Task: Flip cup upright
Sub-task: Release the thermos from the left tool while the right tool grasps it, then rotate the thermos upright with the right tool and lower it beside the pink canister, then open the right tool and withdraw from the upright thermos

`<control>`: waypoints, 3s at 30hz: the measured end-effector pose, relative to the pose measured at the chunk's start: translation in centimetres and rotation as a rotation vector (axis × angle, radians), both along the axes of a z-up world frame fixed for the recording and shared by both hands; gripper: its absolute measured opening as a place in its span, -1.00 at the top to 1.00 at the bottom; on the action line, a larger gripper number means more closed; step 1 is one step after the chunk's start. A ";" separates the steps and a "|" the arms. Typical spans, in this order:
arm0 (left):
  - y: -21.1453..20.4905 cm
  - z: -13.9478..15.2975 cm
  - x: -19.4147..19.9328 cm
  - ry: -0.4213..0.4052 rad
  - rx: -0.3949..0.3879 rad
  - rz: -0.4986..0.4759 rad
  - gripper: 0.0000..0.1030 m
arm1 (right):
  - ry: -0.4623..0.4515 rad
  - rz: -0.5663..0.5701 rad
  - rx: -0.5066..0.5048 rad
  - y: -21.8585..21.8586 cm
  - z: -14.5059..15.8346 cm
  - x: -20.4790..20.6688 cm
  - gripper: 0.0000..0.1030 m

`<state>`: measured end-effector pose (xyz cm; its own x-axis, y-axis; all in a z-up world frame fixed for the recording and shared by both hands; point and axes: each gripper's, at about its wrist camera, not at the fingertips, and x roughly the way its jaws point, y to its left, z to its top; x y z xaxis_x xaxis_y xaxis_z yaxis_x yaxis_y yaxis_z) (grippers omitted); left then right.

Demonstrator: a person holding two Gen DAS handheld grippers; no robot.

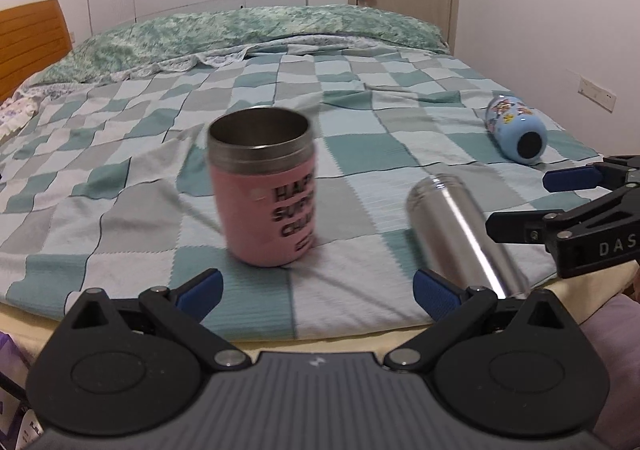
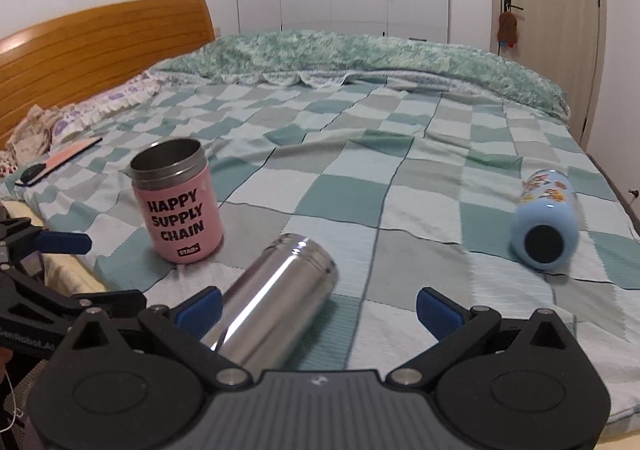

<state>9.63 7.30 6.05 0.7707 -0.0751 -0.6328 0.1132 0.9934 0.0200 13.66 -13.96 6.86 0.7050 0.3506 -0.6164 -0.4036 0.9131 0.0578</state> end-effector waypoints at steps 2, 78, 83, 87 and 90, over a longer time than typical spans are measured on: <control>0.8 -0.3 0.2 0.002 -0.005 -0.002 -1.00 | 0.017 0.000 -0.013 1.1 -0.3 0.6 -1.00; 5.7 -1.2 2.2 -0.076 -0.050 0.006 -1.00 | -0.418 0.060 -0.033 9.0 -1.4 3.5 -0.20; 5.6 -0.9 1.8 -0.086 -0.054 0.000 -1.00 | -0.392 0.035 0.018 8.1 -1.0 3.2 -0.53; 5.1 -0.4 0.7 -0.119 -0.071 -0.008 -1.00 | -0.422 0.019 0.051 6.5 -0.2 2.0 -0.72; 4.0 0.1 -0.8 -0.170 -0.078 -0.006 -1.00 | -0.453 0.015 0.078 4.7 0.3 0.1 -1.00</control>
<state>8.85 11.27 6.14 0.8656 -0.1241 -0.4852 0.1211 0.9919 -0.0376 13.81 -9.26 7.15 0.8919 0.3959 -0.2185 -0.4171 0.9070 -0.0592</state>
